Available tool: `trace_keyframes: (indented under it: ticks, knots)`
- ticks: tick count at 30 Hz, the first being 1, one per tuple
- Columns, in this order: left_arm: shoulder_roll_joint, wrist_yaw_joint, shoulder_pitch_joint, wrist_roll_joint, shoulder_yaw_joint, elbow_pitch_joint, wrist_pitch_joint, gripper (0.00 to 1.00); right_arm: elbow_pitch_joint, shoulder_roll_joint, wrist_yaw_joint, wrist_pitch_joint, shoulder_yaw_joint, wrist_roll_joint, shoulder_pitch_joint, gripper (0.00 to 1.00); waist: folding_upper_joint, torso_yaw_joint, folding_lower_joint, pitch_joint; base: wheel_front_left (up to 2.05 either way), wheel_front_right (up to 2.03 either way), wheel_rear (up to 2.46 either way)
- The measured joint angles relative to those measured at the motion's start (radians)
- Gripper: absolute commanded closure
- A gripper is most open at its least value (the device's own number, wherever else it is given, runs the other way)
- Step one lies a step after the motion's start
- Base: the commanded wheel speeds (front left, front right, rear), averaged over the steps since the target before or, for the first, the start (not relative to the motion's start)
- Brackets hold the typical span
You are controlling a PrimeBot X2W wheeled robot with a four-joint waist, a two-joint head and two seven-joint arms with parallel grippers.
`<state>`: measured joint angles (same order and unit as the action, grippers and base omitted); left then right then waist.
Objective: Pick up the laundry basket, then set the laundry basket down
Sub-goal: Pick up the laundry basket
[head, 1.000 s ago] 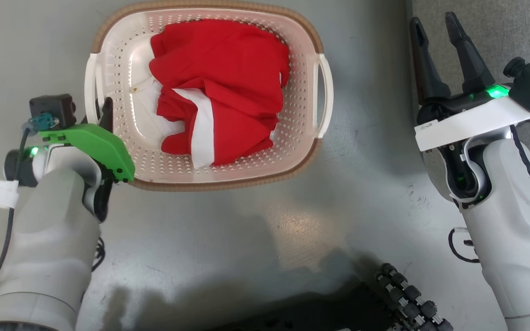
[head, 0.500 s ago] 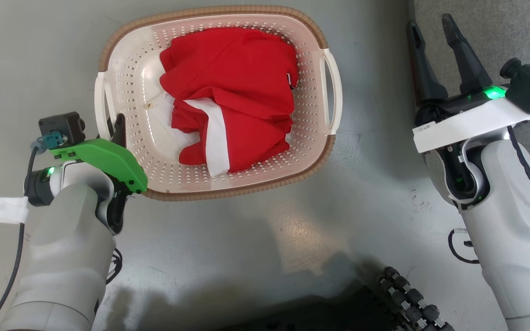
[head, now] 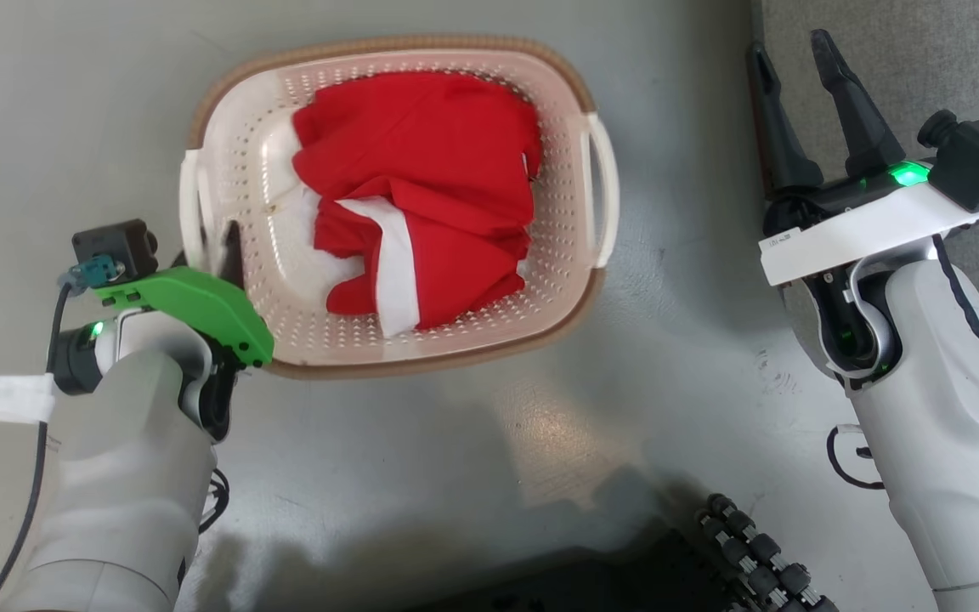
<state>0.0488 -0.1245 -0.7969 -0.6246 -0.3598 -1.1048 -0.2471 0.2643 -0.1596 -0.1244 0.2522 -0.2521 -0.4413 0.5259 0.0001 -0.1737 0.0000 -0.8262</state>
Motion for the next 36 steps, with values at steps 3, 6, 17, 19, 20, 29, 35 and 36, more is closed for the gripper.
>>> trace_keyframes:
  ticks: [3, 6, 17, 19, 20, 29, 35, 36]
  knots:
    - [-0.002, -0.003, 0.000, -0.023, -0.003, -0.015, 0.000, 0.00, 0.001, 0.001, 0.000, 0.000, -0.002, 0.000, 0.000, 0.00, 0.0000, -0.001, 0.0000, 0.001, 0.00, 0.00, 0.00]
    - [-0.002, -0.003, 0.000, -0.027, -0.002, -0.018, 0.000, 0.00, 0.002, 0.001, 0.000, 0.000, -0.003, 0.000, 0.000, 0.00, 0.0000, -0.002, 0.0000, 0.003, 0.00, 0.00, 0.00]
    - [0.003, -0.003, -0.001, -0.017, -0.016, -0.048, -0.001, 0.00, 0.019, 0.003, 0.000, 0.000, -0.003, -0.004, 0.000, 0.00, 0.0000, 0.001, 0.0000, 0.027, 0.00, 0.00, 0.00]
    - [0.012, -0.003, -0.001, 0.000, -0.030, -0.050, -0.002, 0.00, 0.021, 0.004, 0.000, 0.000, -0.003, -0.005, 0.000, 0.00, 0.0000, 0.002, -0.0001, 0.037, 0.00, 0.00, 0.00]
    - [0.020, -0.003, -0.001, 0.018, -0.034, -0.050, -0.002, 0.00, 0.023, 0.005, 0.000, 0.001, -0.003, -0.005, 0.000, 0.00, 0.0000, 0.002, 0.0000, 0.043, 0.00, 0.00, 0.00]
    - [0.053, -0.003, 0.000, 0.040, -0.020, 0.066, -0.002, 0.00, 0.047, 0.009, 0.000, 0.001, 0.011, -0.005, -0.003, 0.00, 0.0000, 0.007, 0.0000, 0.120, 0.00, 0.00, 0.00]
    - [0.050, -0.003, 0.016, 0.052, -0.006, 0.152, -0.002, 0.00, 0.059, 0.007, 0.000, 0.001, 0.015, -0.005, -0.018, 0.00, 0.0000, 0.016, 0.0000, 0.176, 0.00, 0.00, 0.00]
    - [0.050, -0.003, 0.024, 0.058, 0.000, 0.168, -0.002, 0.00, 0.061, 0.007, 0.000, 0.001, 0.015, -0.005, -0.024, 0.00, 0.0000, 0.018, 0.0000, 0.188, 0.00, 0.00, 0.00]
